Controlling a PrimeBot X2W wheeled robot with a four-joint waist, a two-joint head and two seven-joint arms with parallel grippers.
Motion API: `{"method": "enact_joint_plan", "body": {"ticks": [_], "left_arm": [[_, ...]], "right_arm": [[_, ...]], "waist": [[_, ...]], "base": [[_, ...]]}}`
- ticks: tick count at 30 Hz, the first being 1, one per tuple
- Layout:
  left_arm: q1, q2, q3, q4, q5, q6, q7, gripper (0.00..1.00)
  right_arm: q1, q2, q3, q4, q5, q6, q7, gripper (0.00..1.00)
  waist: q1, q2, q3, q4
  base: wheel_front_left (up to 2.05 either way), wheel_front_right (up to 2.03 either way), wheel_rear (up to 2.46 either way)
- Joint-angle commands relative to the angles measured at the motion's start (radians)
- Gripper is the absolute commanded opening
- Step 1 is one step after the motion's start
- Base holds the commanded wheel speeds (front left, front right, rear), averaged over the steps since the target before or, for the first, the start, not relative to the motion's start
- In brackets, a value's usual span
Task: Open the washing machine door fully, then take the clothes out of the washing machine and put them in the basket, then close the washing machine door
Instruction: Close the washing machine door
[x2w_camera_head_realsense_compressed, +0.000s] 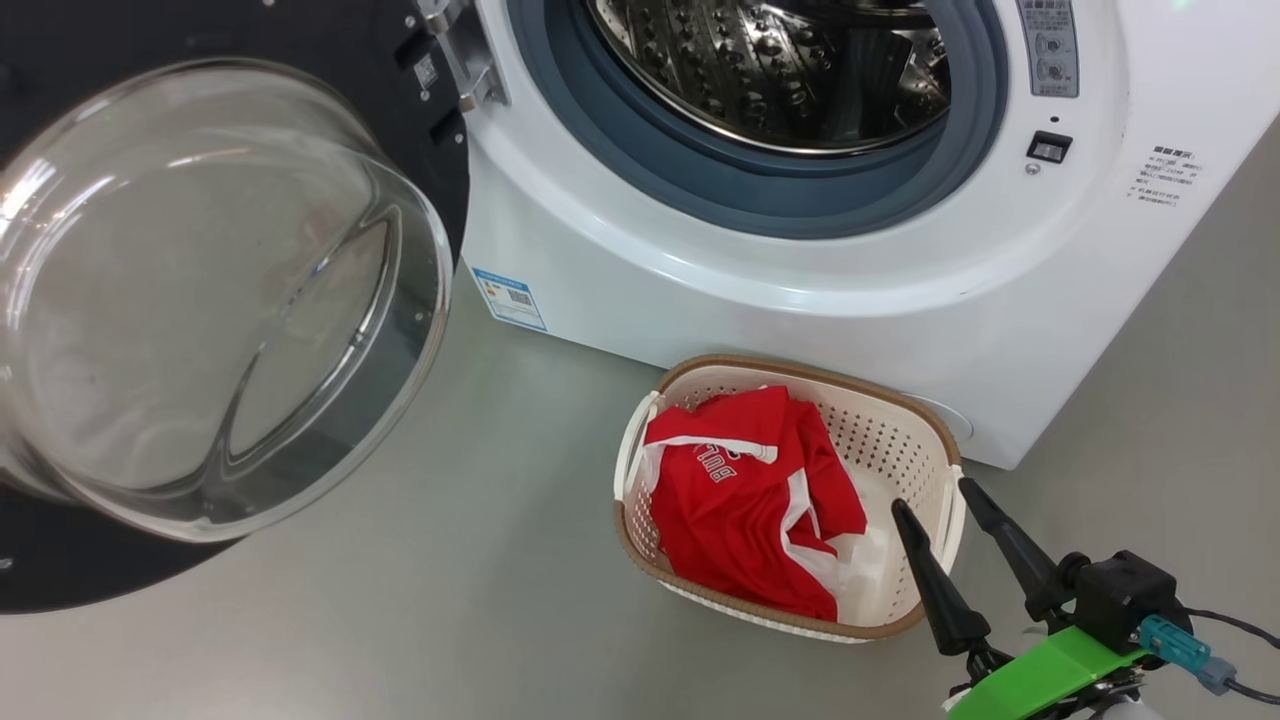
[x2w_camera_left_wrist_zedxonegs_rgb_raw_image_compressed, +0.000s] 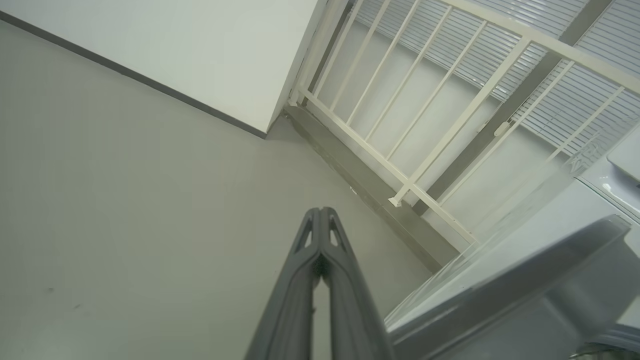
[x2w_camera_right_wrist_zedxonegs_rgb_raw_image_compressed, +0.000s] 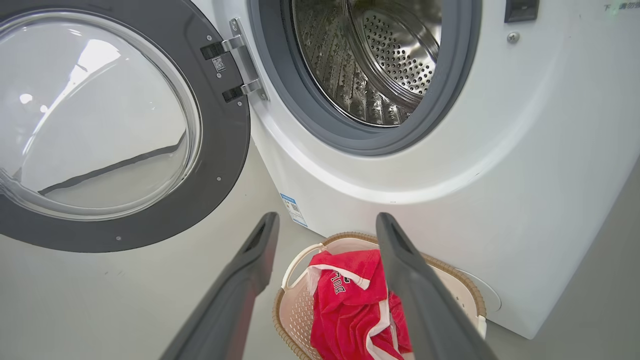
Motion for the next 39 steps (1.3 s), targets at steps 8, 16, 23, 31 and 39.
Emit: {"method": "enact_joint_plan", "body": {"ticks": [8, 16, 23, 31, 39], "left_arm": [[0.030, 0.100, -0.067, -0.044, -0.079, -0.006, 0.237, 0.00], [0.125, 0.107, -0.122, -0.160, -0.163, -0.006, 0.404, 0.00], [0.229, 0.113, -0.142, -0.322, -0.246, -0.006, 0.495, 0.00], [0.317, 0.135, -0.174, -0.504, -0.353, -0.006, 0.546, 0.00], [0.392, 0.165, -0.220, -0.677, -0.443, -0.006, 0.562, 0.00]], "right_arm": [[-0.003, 0.010, 0.027, -0.019, -0.005, 0.006, -0.006, 1.00], [0.011, 0.015, 0.026, -0.018, -0.002, 0.006, -0.006, 1.00], [0.026, 0.023, 0.013, -0.020, -0.001, 0.006, -0.006, 1.00], [0.048, 0.027, -0.018, -0.024, -0.002, 0.006, -0.006, 1.00], [0.058, 0.034, -0.027, -0.027, -0.003, 0.006, -0.006, 1.00]], "waist": [[0.0000, 0.0000, -0.028, 0.016], [0.0000, 0.0000, -0.051, 0.015], [0.0000, 0.0000, -0.068, 0.017], [0.0000, 0.0000, -0.098, 0.016], [0.0000, 0.0000, -0.114, 0.005]], "base": [[0.00, 0.00, 0.00], [0.00, 0.00, 0.00], [0.00, 0.00, 0.00], [0.00, 0.00, 0.00], [0.00, 0.00, 0.00]]}}
